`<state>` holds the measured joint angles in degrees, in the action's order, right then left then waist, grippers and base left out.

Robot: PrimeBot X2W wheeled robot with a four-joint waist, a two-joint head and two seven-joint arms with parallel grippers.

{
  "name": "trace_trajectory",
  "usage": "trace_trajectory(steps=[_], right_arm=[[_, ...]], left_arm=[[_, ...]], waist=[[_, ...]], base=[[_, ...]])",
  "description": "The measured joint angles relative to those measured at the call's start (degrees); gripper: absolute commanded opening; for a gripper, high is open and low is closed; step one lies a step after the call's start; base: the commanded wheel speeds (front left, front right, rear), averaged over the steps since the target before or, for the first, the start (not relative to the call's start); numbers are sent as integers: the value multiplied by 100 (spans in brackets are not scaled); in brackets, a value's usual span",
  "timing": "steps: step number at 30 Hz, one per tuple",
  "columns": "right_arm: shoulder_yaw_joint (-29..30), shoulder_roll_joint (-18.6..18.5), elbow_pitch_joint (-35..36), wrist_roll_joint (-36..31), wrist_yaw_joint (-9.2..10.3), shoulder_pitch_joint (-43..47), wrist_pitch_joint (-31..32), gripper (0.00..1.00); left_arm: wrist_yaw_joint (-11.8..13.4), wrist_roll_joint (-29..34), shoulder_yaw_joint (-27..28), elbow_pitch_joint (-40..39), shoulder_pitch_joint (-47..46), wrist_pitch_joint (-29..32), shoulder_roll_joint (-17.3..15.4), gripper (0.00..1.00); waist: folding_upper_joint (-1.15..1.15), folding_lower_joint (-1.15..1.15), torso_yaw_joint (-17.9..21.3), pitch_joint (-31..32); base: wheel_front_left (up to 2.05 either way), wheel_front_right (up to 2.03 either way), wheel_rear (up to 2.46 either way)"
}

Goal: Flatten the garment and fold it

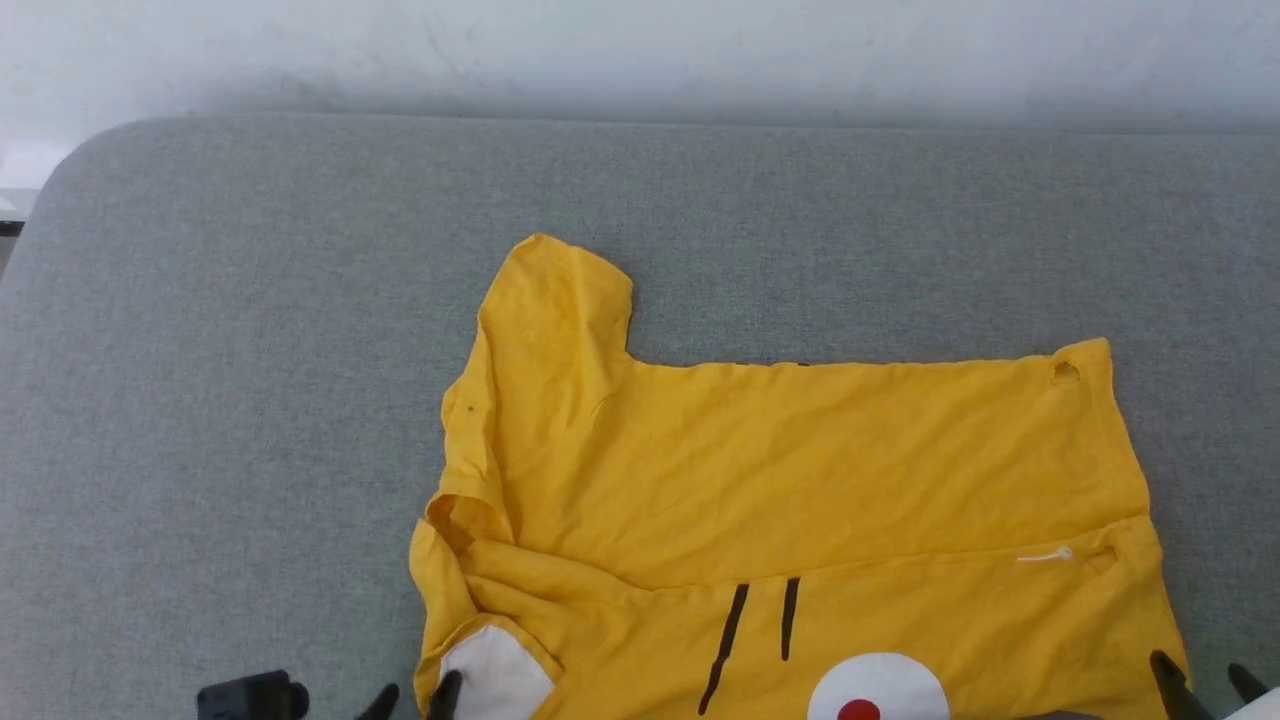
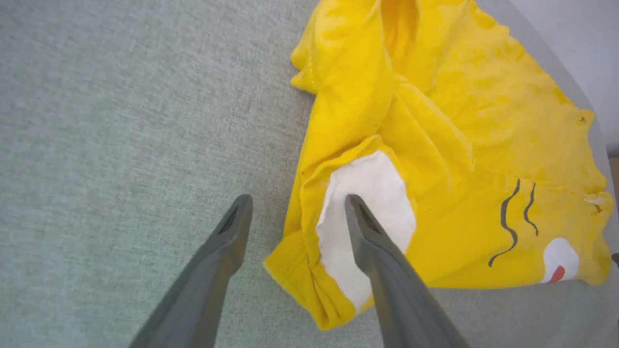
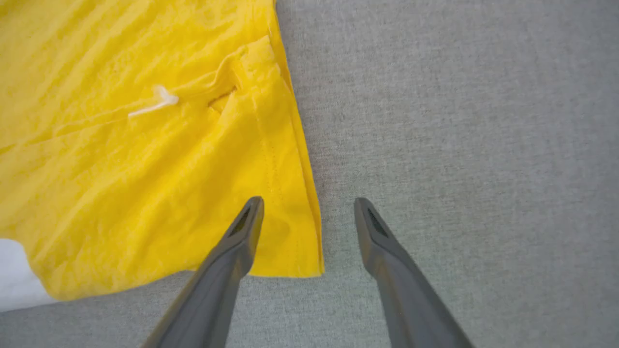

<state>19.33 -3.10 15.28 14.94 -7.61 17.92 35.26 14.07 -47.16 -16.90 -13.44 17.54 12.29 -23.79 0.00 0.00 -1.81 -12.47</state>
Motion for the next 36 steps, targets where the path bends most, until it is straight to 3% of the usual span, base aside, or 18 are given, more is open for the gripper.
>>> trace_trajectory(steps=[5, 9, 15, 19, 28, 32, 36], right_arm=[[136, 4, 299, 15, 1, -95, -391, 100], [-18, -47, 615, -194, 2, -367, -1025, 100], [-438, -43, 660, -385, 7, -738, -1533, 100], [-627, -42, 642, -482, 7, -1060, -1734, 100], [-889, -27, 514, -598, 7, -1460, -2046, 100], [-958, -18, 430, -597, 7, -1513, -2095, 100], [-980, -11, 392, -597, 7, -1531, -2136, 100]], left_arm=[[-49, -8, 417, -325, -18, -537, 14, 100], [-75, 466, 784, -745, -393, -1195, -143, 100], [-120, 1450, 858, -838, -1803, -1367, -746, 100], [-601, 1700, 500, -604, -3183, -960, -1059, 100], [-1828, 1504, -387, 959, -5705, 276, -1107, 100], [-2050, 1236, -826, 1443, -6172, 867, -1112, 100], [-2109, 1034, -1139, 1729, -6436, 1239, -1228, 100]], waist=[[0, 0, 67, 42], [0, 0, 103, -25], [0, 1, 140, -323], [0, 1, 175, -611], [0, 2, 287, -1270], [0, 2, 375, -1490], [0, 1, 482, -1659]], base=[[0, 0, 0], [0, 0, 0], [0, 0, 0], [0, 0, 0], [0, 0, 0], [0, 0, 0], [0, 0, 0]])
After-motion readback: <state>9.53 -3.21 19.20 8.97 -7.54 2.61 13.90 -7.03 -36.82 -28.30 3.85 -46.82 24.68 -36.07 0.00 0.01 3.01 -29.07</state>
